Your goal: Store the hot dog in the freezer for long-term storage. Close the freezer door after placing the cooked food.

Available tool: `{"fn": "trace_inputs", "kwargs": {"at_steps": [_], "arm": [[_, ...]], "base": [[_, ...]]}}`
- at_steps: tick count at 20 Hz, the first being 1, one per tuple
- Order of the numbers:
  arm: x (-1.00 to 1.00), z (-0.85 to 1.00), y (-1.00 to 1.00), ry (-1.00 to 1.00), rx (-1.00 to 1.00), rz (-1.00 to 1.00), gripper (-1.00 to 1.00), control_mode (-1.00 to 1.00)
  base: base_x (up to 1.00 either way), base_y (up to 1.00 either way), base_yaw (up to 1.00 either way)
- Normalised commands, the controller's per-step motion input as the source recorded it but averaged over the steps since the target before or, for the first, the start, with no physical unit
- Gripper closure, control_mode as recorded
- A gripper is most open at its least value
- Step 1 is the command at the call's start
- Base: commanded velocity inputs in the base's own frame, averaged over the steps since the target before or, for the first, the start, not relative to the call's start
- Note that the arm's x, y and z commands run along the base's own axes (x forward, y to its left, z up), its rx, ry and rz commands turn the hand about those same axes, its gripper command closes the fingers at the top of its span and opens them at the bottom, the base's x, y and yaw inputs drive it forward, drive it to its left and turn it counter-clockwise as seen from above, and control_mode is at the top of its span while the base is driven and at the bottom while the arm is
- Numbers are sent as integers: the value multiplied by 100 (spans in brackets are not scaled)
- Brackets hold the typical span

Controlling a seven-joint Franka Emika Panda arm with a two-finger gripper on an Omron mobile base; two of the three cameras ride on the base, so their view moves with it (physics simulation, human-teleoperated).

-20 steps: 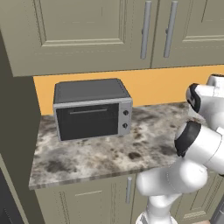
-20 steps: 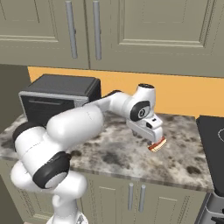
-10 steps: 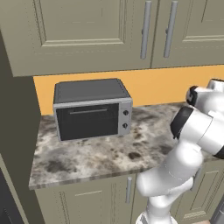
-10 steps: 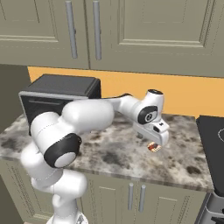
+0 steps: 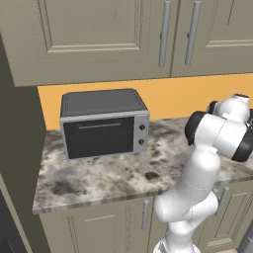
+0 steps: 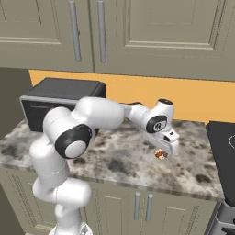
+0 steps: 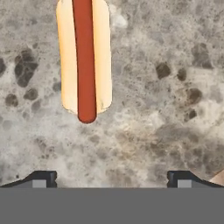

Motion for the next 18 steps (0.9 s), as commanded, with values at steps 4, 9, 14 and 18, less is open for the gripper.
{"fn": "trace_inputs", "kwargs": {"at_steps": [4, 9, 14, 18], "arm": [[39, -29, -3, 0, 0, 0, -100, -100], [36, -20, -33, 0, 0, 0, -100, -100], [30, -14, -19, 0, 0, 0, -100, -100], [34, -18, -8, 0, 0, 0, -100, -100]], "base": [[0, 0, 0], [0, 0, 0], [0, 0, 0], [0, 0, 0]]}}
